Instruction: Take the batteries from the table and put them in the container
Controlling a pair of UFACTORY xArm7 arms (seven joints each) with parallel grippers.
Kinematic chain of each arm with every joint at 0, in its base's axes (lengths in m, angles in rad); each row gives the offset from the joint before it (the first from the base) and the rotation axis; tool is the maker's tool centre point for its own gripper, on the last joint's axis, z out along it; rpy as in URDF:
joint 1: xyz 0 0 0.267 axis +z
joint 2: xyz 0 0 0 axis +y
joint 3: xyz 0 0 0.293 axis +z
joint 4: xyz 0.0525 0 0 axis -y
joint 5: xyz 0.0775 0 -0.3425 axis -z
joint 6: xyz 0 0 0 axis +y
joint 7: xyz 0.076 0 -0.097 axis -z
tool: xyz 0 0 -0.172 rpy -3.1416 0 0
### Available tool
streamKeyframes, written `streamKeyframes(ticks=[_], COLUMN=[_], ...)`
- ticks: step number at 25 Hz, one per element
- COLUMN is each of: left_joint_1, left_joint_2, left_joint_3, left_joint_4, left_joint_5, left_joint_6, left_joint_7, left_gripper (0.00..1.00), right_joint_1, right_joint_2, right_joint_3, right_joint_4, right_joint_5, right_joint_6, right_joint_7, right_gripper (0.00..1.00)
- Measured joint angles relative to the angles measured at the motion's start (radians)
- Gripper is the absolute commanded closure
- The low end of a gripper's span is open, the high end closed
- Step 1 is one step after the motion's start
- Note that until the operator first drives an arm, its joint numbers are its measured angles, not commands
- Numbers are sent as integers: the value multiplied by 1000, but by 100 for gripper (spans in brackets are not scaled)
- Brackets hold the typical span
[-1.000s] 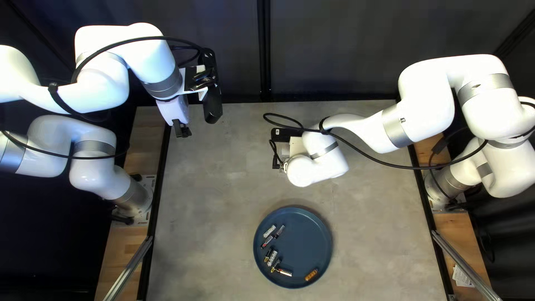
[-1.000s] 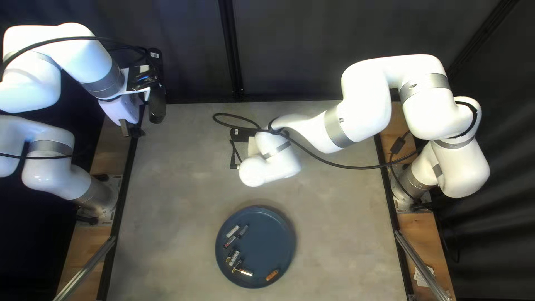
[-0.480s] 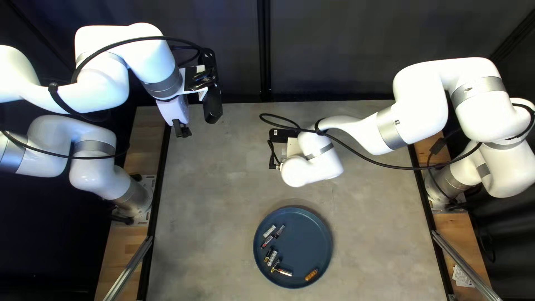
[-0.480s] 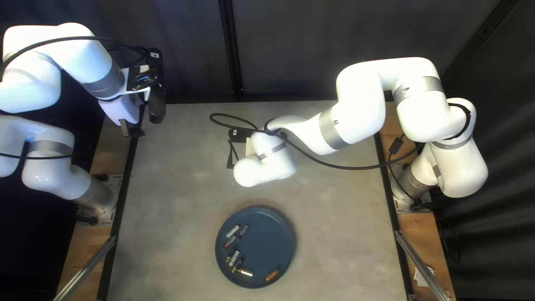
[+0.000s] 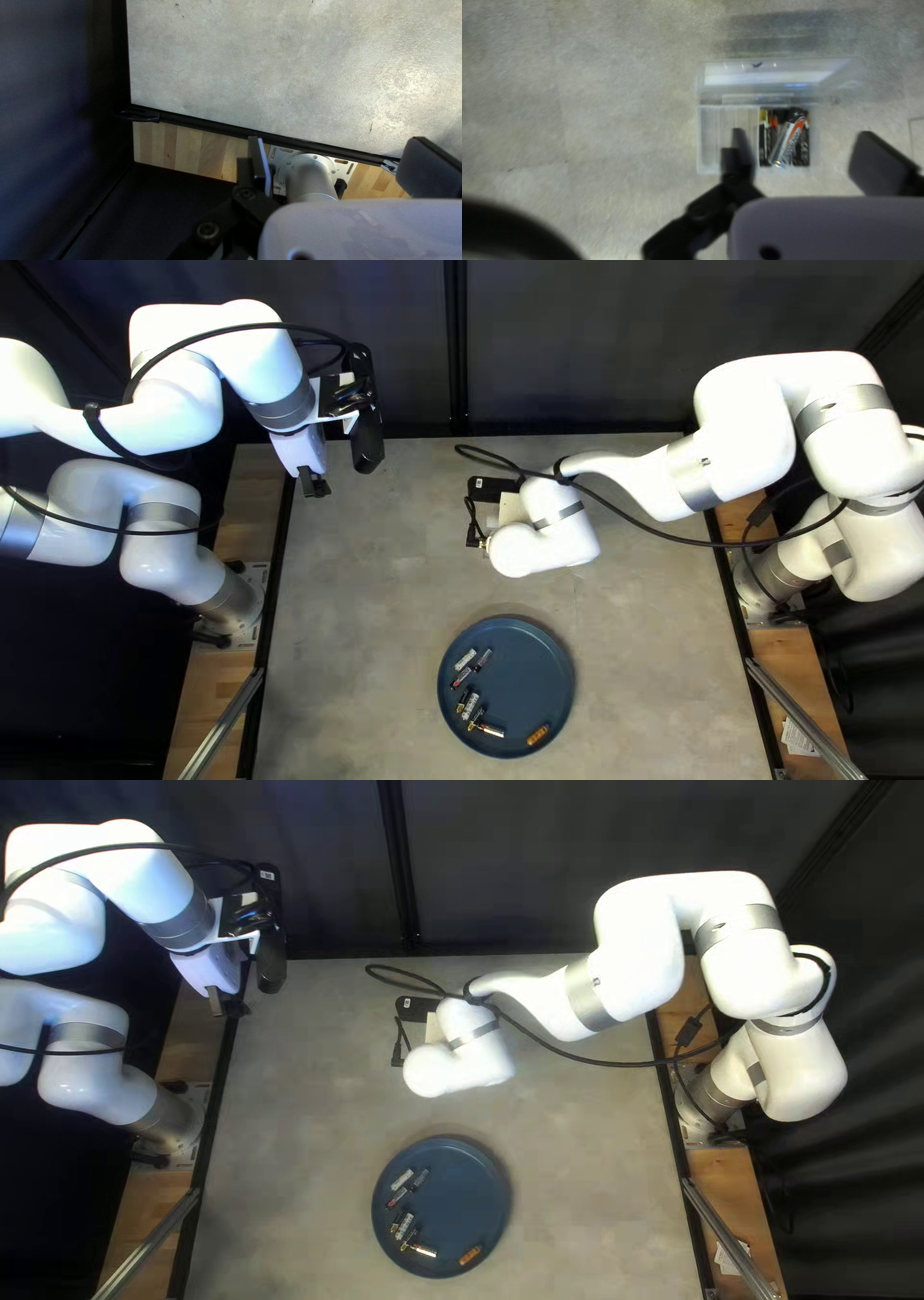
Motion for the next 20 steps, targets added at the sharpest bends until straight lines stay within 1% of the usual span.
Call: streamKeyframes(ticks=[8, 11, 16, 20], left_joint_1=[0, 0, 0, 0], left_joint_2=[0, 0, 0, 0], left_joint_3=[0, 0, 0, 0], left_joint_4=[0, 0, 0, 0], left_joint_5=[0, 0, 0, 0], left_joint_6=[0, 0, 0, 0], left_joint_7=[0, 0, 0, 0], left_gripper=[0, 0, 0, 0], right_joint_1=[-85, -108, -122, -117], right_joint_2=[-56, -64, -63, -62], right_joint_3=[37, 53, 99, 140], right_joint_4=[9, 25, 43, 25], right_joint_5=[217, 284, 375, 422], right_joint_6=[40, 60, 67, 18], right_joint_7=[-240, -327, -463, -544], right_gripper=[0, 0, 0, 0])
